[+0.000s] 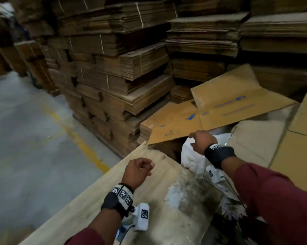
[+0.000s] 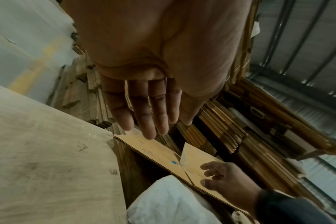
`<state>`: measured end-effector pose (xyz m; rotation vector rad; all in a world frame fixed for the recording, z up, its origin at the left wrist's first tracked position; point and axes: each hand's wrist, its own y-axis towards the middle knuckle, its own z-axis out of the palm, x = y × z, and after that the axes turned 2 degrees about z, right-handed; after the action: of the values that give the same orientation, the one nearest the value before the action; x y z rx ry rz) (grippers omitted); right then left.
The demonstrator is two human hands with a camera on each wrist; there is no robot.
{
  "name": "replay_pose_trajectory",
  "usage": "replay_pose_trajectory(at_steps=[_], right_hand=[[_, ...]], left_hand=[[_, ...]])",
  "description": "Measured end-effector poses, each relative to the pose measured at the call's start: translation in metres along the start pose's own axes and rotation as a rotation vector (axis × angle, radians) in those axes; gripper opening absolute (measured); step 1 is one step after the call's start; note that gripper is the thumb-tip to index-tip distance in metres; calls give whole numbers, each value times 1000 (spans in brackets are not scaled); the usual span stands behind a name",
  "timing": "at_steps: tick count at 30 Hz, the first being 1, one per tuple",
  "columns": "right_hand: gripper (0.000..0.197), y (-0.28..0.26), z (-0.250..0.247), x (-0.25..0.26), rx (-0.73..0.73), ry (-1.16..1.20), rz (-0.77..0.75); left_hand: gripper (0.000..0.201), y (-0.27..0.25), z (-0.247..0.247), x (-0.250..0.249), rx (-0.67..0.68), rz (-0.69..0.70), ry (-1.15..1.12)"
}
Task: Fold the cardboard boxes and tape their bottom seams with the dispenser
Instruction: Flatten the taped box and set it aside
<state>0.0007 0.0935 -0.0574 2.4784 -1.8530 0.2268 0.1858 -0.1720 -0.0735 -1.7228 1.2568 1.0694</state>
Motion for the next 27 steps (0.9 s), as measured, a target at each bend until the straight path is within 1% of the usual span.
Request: replay_pose_trajectory(at_steps=[3, 6, 8, 10, 11, 13, 16, 19, 21, 24, 27], right_hand=[[47, 59, 12, -24, 68, -203, 31], [40, 111, 33, -47, 139, -211, 142], [34, 132, 43, -55, 193, -270, 211], [33, 149, 52, -61, 216, -346, 245], [34, 155, 56, -63, 212, -393, 236], [34, 165, 57, -66, 225, -482, 166], [32, 183, 36, -59, 273, -598, 48], [46, 191, 24, -57, 359, -668, 3], [50, 190, 22, -61, 371, -648, -10], [37, 186, 18, -68, 327, -606, -39], [32, 186, 7, -70, 265, -590, -47]], left_hand=[[7, 13, 5, -4, -27, -68, -16], [7, 24, -5, 1, -71, -141, -30], [7, 29, -15, 9, -98, -181, -36], [8, 34, -23, 17, -126, -217, -20], [9, 37, -25, 21, -137, -234, -13], [13, 46, -26, 27, -137, -256, -5], [16, 63, -25, 34, -144, -285, -18], [16, 77, -19, 31, -151, -292, -41], [17, 83, -13, 23, -145, -288, -57], [16, 88, -5, 11, -129, -281, -80], [12, 90, 0, -1, -123, -266, -115]])
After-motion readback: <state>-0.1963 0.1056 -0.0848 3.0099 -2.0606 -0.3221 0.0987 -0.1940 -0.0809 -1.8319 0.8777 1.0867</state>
